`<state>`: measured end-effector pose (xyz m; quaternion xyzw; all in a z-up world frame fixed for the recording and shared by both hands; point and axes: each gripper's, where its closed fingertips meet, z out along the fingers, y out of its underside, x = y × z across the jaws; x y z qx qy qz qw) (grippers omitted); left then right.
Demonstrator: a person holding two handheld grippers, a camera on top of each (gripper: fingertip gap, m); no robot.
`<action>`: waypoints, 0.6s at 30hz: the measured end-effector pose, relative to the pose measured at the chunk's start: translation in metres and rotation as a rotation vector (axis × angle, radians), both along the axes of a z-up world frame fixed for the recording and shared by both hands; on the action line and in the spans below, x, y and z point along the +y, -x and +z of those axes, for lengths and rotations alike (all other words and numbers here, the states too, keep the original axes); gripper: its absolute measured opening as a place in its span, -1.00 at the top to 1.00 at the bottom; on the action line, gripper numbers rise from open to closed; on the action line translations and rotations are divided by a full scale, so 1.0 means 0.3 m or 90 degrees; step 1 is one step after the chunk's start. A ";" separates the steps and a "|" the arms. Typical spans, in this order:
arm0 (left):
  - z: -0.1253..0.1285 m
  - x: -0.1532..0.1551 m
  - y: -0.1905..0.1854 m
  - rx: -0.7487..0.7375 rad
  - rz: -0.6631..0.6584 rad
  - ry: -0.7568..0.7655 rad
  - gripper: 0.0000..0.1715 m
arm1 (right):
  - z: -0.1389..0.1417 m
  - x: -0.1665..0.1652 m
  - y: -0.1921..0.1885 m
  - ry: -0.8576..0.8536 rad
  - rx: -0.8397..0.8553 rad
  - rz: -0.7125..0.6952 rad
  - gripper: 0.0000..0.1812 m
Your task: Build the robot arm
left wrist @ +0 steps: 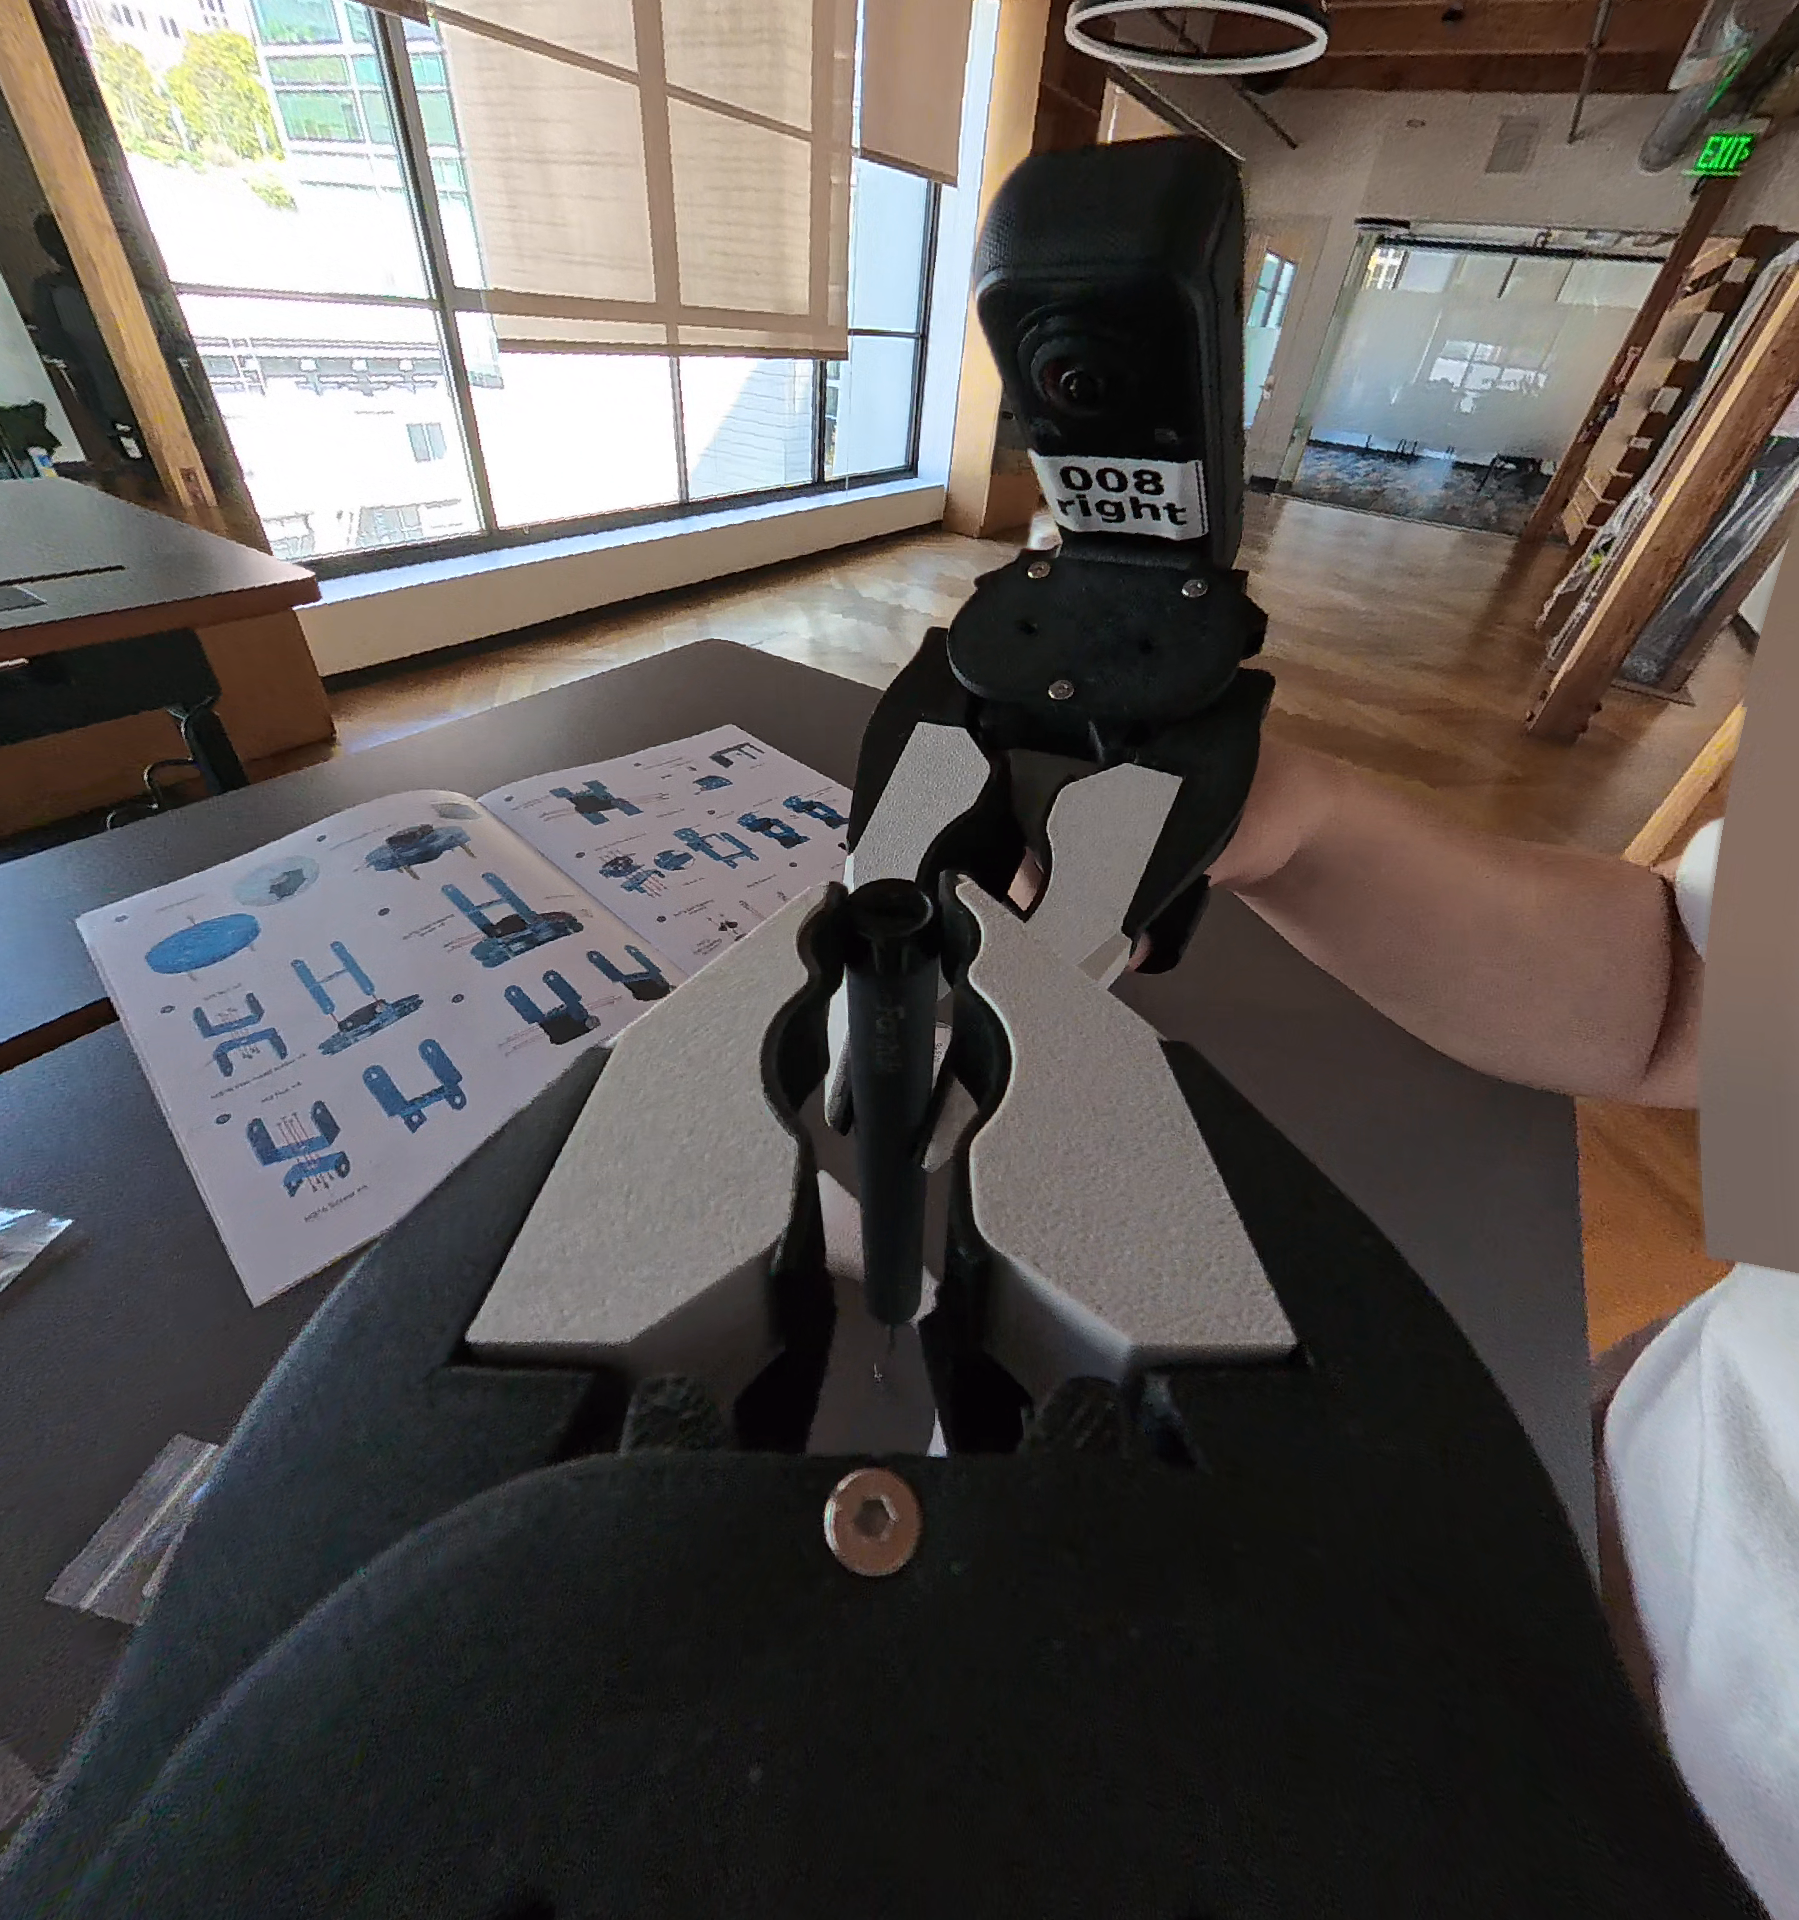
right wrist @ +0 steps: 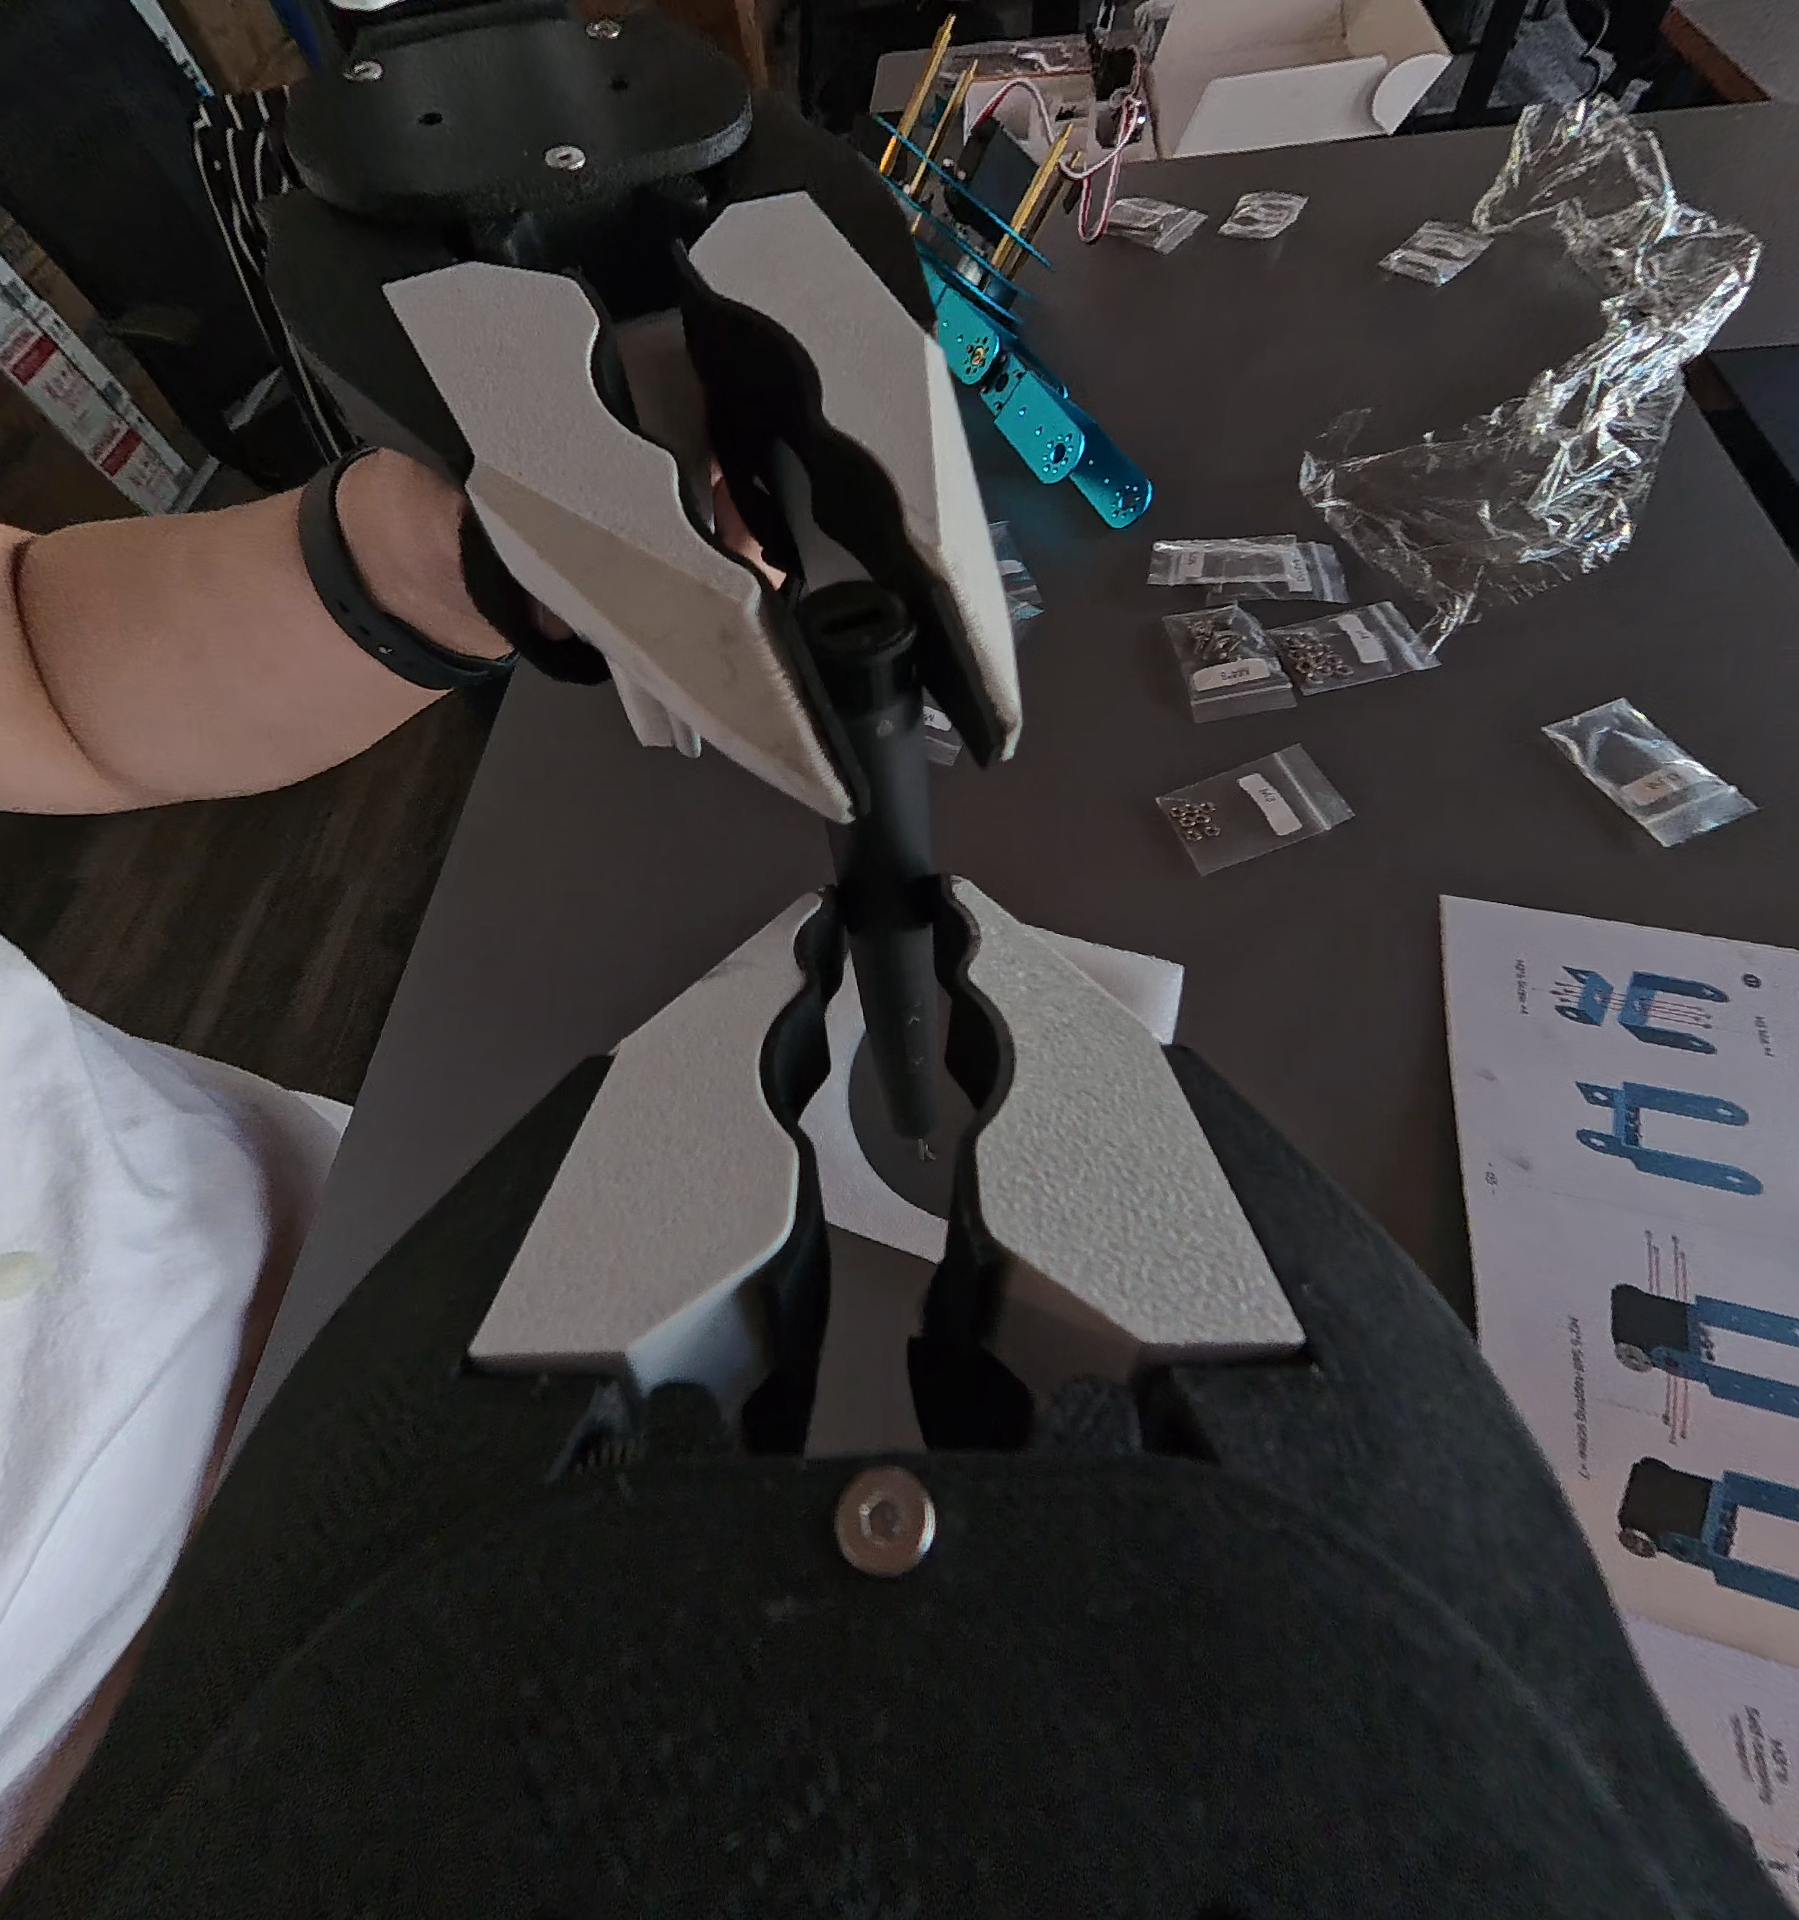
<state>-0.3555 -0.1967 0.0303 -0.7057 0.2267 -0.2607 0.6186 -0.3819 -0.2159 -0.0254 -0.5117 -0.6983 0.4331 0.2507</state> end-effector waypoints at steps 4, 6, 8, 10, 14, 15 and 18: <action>-0.014 -0.005 0.018 -0.006 0.019 0.006 0.82 | -0.013 -0.010 0.012 0.009 -0.008 0.017 0.82; -0.016 -0.008 0.026 -0.010 0.026 0.004 0.82 | -0.016 -0.014 0.019 0.005 -0.010 0.025 0.82; -0.019 -0.010 0.034 -0.014 0.031 0.004 0.82 | -0.020 -0.016 0.026 0.002 -0.012 0.028 0.82; -0.023 -0.012 0.041 -0.015 0.034 0.007 0.82 | -0.024 -0.017 0.029 0.004 -0.014 0.031 0.82; -0.033 -0.010 0.048 -0.014 0.040 0.007 0.81 | -0.032 -0.014 0.034 0.009 -0.015 0.033 0.82; -0.033 -0.009 0.049 -0.016 0.039 0.006 0.82 | -0.033 -0.013 0.034 0.009 -0.015 0.033 0.82; -0.033 -0.006 0.047 -0.020 0.037 0.009 0.82 | -0.031 -0.012 0.031 0.005 -0.016 0.032 0.82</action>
